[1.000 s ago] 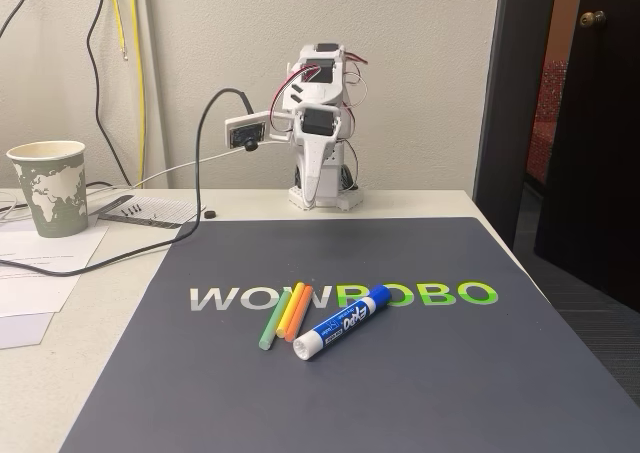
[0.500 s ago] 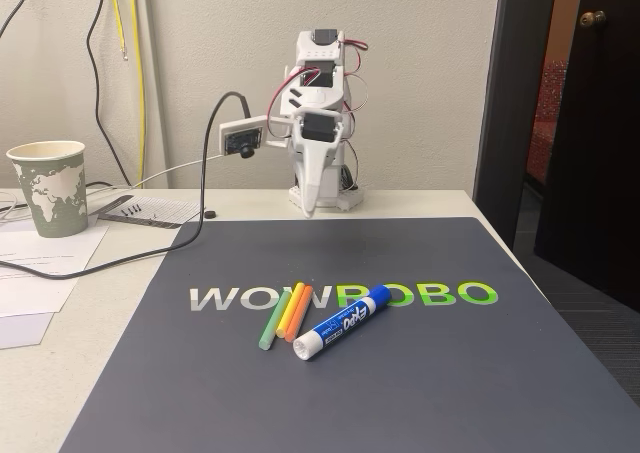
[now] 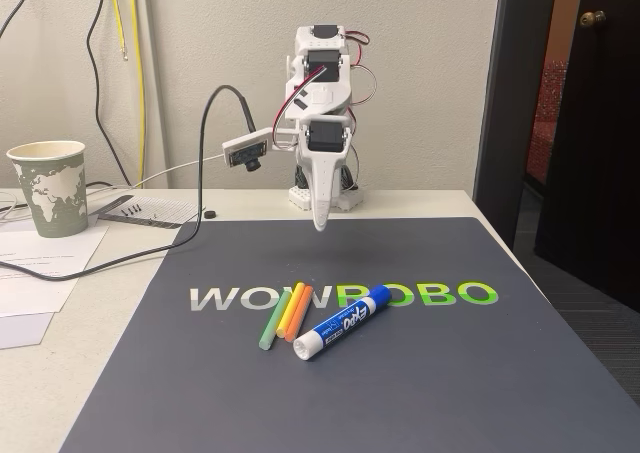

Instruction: Pick up the blue marker.

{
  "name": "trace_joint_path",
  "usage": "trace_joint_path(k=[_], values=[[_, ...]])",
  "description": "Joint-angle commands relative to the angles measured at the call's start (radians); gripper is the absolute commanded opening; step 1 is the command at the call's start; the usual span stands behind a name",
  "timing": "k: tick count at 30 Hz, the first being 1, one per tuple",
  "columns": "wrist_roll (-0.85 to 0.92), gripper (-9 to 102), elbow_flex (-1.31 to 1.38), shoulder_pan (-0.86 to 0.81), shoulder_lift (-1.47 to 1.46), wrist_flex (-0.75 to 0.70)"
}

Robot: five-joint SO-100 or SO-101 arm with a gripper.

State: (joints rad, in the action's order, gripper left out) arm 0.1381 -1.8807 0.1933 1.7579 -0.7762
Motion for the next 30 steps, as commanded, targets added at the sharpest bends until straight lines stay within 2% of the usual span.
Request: trace_joint_path(k=[1, 5, 12, 19, 30], values=[[-0.008, 0, 0.141, 0.008, -0.041, -0.089], [-0.003, 0, 0.267, 0.011, -0.107, -0.233], [0.075, 0, 0.281, 0.046, -0.14, -0.282], [0.112, 0, 0.495, 0.072, -0.298, -0.477], [0.235, 0, 0.588, 0.109, -0.364, -0.594]])
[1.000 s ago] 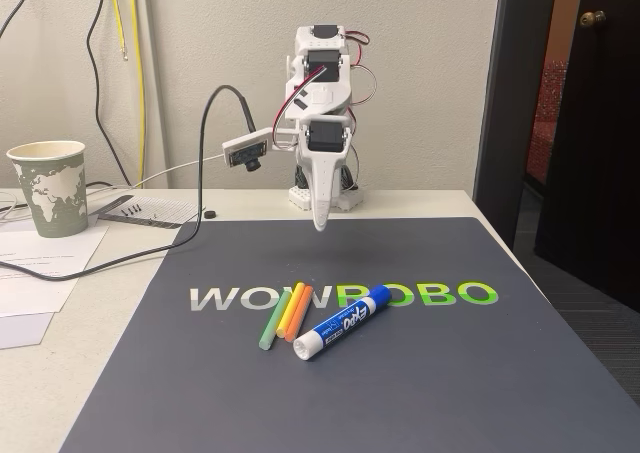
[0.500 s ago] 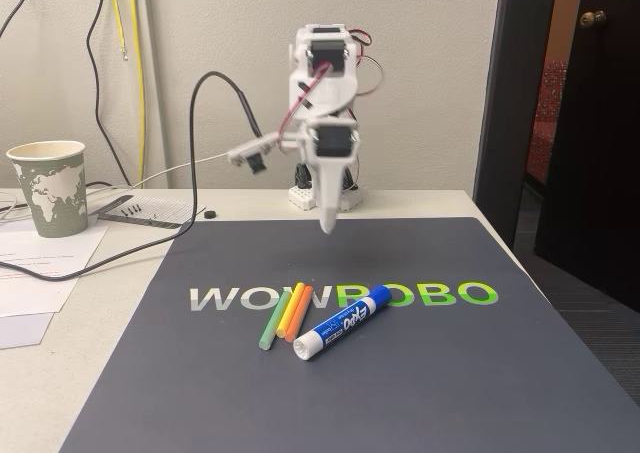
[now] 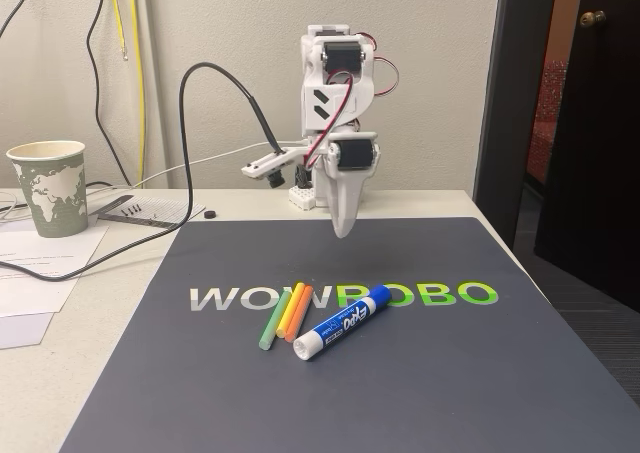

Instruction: Pick up the blue marker.

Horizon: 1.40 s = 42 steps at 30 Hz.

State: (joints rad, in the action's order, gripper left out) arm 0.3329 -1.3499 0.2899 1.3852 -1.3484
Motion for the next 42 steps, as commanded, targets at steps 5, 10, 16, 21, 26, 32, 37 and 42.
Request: trace_joint_path(k=[5, 10, 16, 21, 26, 32, 37, 42], values=[[0.098, 0, 0.112, 0.012, -0.018, -0.055], [0.143, 0, 0.36, 0.012, -0.172, -0.227], [0.179, 0, 0.436, 0.002, -0.227, -0.242], [0.222, 0, 1.223, -0.009, -0.68, -0.66], [0.235, 0, 1.411, -0.015, -0.804, -0.672], [0.279, 0, 1.404, -0.029, -0.825, -0.604], [0.342, 0, 1.404, -0.038, -0.844, -0.574], [0.393, 1, 1.404, -0.049, -0.854, -0.555]])
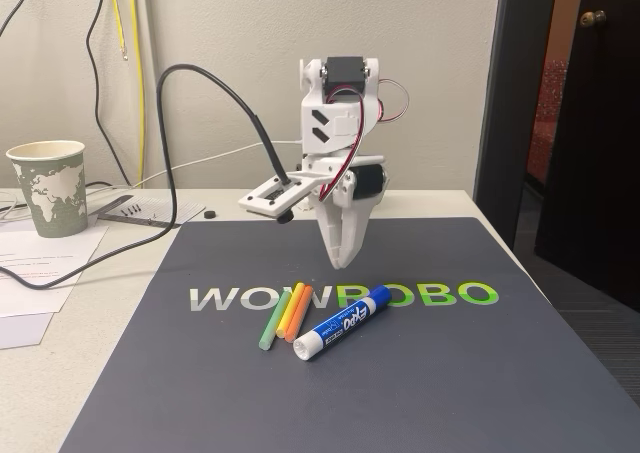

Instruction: Pick up the blue marker.

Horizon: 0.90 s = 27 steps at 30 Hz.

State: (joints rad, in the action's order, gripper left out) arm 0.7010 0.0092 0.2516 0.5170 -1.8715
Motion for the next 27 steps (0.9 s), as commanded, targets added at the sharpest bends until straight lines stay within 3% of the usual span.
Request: trace_joint_path(k=[1, 27], values=[[0.029, 1, 0.044, -0.015, 0.012, -0.031], [0.028, 1, 0.043, -0.006, -0.035, -0.066]])
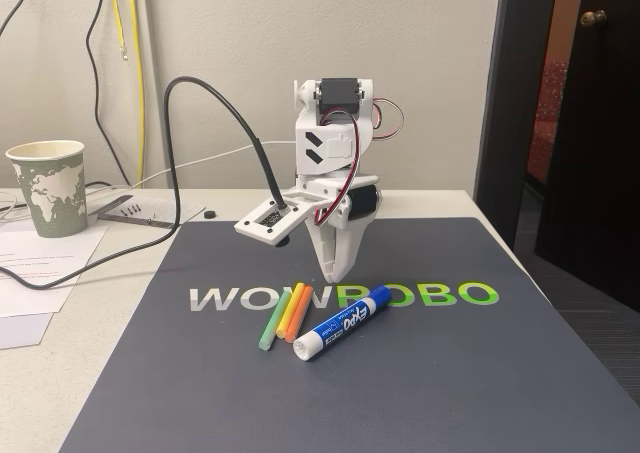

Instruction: Pick up the blue marker.

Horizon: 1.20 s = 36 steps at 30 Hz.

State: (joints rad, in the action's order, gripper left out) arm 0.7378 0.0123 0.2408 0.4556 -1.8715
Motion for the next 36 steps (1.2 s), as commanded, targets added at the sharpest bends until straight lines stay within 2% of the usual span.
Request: trace_joint_path(k=[1, 18, 36], values=[[-0.014, 1, 0.04, 0.008, 0.026, -0.066], [-0.158, 1, 0.04, 0.127, 0.015, -0.032], [-0.175, 8, 0.04, 0.143, 0.084, -0.153]])
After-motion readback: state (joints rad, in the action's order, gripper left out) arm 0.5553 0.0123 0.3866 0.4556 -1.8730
